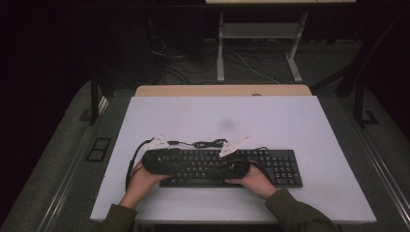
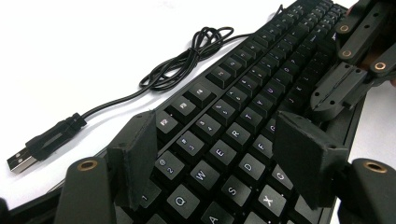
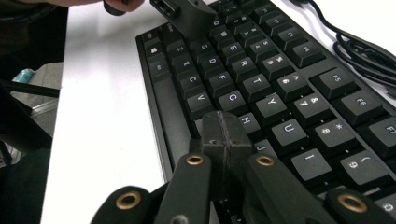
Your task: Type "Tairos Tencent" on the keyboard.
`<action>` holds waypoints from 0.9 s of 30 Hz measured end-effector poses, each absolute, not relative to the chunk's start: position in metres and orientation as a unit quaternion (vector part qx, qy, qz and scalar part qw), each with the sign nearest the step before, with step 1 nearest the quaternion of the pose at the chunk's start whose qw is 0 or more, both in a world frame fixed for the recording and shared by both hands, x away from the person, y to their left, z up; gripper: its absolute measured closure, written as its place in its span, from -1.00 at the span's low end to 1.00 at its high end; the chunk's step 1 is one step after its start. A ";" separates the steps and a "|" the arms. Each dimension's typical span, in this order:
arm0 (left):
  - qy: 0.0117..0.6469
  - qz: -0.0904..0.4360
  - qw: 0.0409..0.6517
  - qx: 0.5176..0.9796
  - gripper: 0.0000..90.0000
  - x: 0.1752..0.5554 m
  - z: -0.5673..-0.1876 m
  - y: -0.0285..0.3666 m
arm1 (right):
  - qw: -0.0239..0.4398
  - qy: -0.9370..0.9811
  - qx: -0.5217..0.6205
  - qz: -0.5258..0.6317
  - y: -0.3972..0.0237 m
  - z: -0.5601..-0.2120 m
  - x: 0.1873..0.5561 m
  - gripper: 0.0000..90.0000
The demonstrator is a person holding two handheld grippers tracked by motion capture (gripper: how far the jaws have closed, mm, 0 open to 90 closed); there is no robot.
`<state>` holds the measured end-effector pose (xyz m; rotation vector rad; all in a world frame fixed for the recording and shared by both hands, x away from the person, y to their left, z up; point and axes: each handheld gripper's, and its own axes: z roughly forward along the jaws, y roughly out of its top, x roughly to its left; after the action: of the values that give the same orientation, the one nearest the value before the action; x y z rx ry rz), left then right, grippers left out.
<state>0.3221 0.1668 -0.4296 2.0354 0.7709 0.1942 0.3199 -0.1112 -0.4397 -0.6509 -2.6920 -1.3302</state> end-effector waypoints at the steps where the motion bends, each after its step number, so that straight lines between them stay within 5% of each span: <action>1: 0.313 0.079 0.460 0.827 -0.32 0.322 -0.429 0.167 | 0.034 -0.876 -0.211 -0.432 -0.111 -0.440 0.320 0.98; 27: 0.313 0.080 0.459 0.827 -0.32 0.322 -0.429 0.167 | 0.028 -0.877 -0.216 -0.427 -0.111 -0.439 0.321 0.95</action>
<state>0.3222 0.1669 -0.4289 2.0374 0.7711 0.1962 0.3207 -0.1113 -0.4390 -0.6677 -2.7076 -1.3193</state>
